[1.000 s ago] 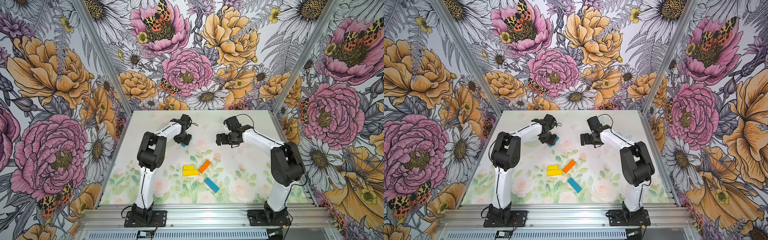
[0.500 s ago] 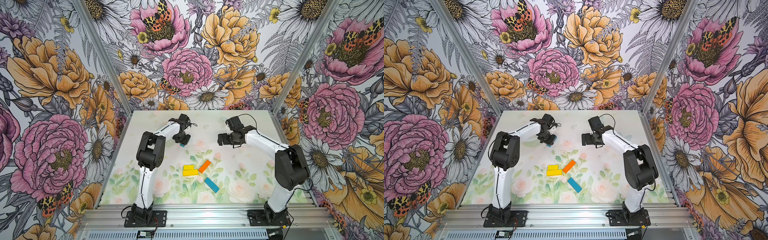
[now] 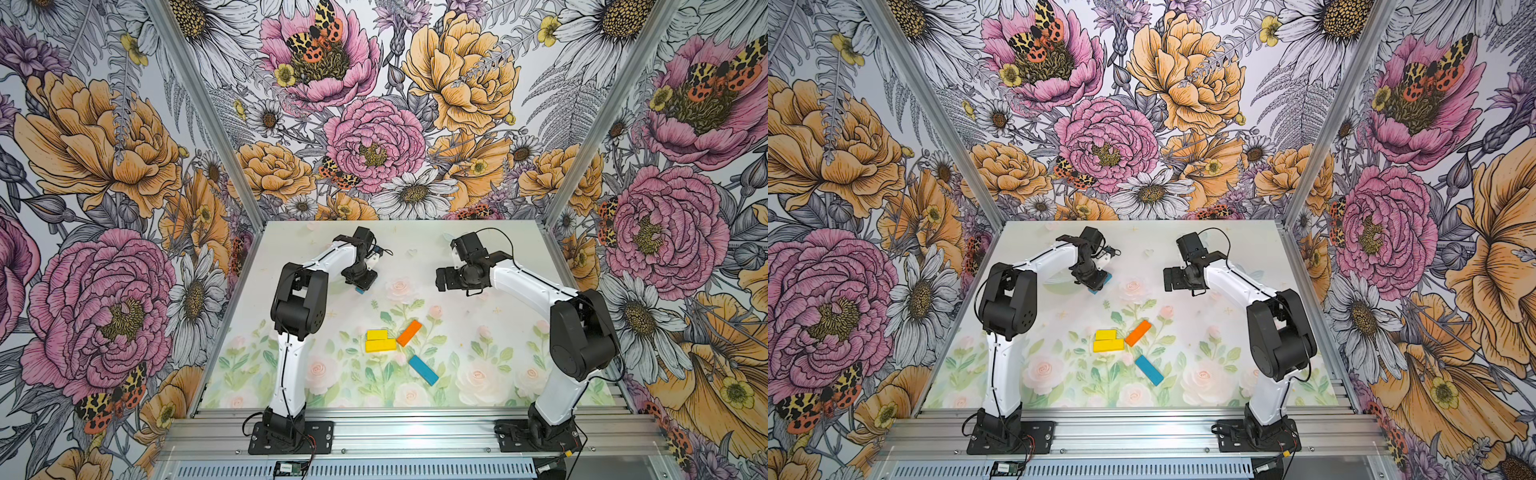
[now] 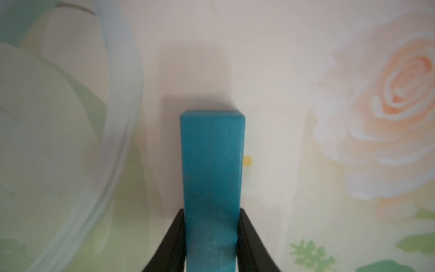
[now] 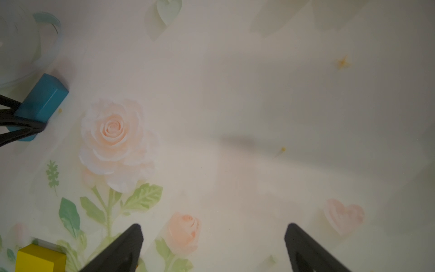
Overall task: Assemble the number 7 with building blocks
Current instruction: Adjust the building block at the center of the board.
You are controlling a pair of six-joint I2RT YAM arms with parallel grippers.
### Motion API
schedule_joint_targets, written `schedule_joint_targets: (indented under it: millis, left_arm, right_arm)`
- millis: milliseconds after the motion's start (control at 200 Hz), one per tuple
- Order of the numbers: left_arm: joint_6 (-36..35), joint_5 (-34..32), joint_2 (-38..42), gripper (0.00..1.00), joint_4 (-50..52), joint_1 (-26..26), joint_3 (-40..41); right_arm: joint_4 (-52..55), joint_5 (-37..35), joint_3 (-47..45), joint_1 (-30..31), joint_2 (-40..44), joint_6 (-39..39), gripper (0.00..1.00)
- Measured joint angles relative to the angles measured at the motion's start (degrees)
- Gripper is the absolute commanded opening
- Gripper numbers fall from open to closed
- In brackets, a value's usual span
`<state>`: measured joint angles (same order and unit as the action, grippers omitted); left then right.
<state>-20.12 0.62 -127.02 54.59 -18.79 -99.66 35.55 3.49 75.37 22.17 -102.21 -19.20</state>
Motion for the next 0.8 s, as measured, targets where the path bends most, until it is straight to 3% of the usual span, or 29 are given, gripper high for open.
schedule_joint_targets:
  millis: [275,575,801]
  left_arm:
    - [-7.5,0.0,0.0,0.27,2.1,0.6,-1.1]
    - [-17.3,1.3,-0.3,0.22,4.4,-2.6,-6.3]
    - [-22.0,3.3,-5.4,0.22,5.8,-4.3,-11.5]
  right_arm:
    - [0.2,0.9,1.4,0.0,-2.4,0.9,0.97]
    - [0.5,1.8,3.9,0.0,-4.6,1.7,0.97]
    - [1.2,2.4,4.0,0.0,-4.6,2.6,0.98]
